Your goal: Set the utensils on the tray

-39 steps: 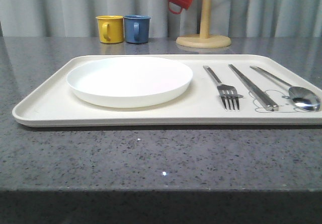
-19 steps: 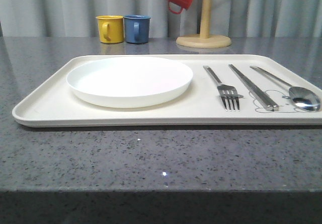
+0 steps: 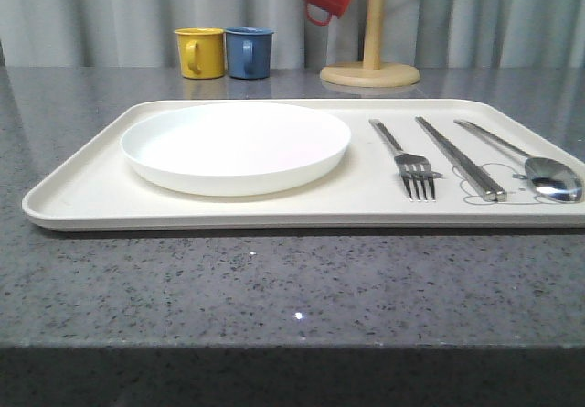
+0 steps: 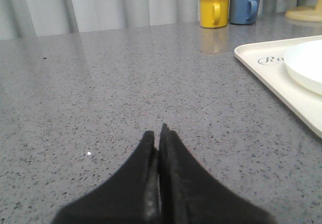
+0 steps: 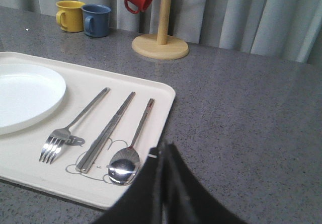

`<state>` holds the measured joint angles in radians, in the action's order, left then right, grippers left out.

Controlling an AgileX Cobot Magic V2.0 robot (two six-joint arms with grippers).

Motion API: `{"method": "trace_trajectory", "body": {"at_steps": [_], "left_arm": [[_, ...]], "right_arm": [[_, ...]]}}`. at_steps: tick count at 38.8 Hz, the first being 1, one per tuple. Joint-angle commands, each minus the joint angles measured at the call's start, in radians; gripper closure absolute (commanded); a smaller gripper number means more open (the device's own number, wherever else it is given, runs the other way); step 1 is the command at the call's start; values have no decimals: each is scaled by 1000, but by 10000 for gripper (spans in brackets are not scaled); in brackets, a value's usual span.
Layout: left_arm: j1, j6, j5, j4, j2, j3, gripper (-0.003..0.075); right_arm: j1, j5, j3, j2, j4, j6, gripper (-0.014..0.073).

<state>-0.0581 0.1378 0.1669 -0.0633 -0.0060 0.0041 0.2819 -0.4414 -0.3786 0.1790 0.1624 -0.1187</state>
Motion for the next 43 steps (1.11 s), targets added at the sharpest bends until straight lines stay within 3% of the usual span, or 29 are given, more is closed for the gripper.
{"method": "trace_trajectory", "body": {"at_steps": [1,9,11,15,24,43], "left_arm": [[1,-11,-88,-10,-22,3,738],[1,-11,-88,-10,-22,3,738],[1,-11,-88,-10,-22,3,738],[1,-11,-88,-10,-22,3,738],[1,-11,-88,-10,-22,3,738],[1,-11,-88,-10,-20,3,738]], "right_arm": [[-5,85,-24,13,16,7,662],[-5,93,-6,8,21,12,662],[-20,117,29,-7,8,67,662],[-108,223,160,-72,-109,193,662],[-304,289,386,-206,-251,200,662],[-311,268,405,-206,-257,200,662]]}}
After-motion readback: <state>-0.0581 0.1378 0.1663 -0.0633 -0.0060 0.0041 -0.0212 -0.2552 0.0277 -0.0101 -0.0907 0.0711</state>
